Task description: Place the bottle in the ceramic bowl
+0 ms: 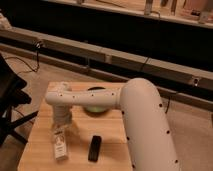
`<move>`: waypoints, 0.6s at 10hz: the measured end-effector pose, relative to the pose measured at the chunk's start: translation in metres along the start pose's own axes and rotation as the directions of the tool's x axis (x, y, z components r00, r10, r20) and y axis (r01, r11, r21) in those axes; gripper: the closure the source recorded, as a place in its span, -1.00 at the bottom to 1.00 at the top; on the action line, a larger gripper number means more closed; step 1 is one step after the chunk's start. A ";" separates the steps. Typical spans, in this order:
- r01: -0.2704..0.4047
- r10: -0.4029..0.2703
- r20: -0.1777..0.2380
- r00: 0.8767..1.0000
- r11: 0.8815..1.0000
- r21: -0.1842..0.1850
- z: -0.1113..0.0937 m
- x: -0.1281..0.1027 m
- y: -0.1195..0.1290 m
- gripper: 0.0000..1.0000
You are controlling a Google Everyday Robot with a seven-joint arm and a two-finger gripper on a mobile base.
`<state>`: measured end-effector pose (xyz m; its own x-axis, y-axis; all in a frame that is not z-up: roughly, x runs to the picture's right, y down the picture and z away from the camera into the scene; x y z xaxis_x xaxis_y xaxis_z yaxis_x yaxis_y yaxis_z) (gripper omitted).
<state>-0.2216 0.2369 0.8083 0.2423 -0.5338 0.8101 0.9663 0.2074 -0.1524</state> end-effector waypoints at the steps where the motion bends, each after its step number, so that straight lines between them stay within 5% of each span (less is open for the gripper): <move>1: 0.000 0.000 0.006 1.000 1.000 -0.010 0.004 0.000 -0.001 -0.60; 3: 0.017 -0.017 0.011 1.000 0.999 -0.034 0.012 -0.003 -0.006 -0.39; 6: 0.017 -0.017 -0.003 1.000 0.998 -0.057 0.015 -0.003 -0.005 0.29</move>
<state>-0.2280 0.2497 0.8156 0.2259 -0.5401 0.8107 0.9737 0.1509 -0.1708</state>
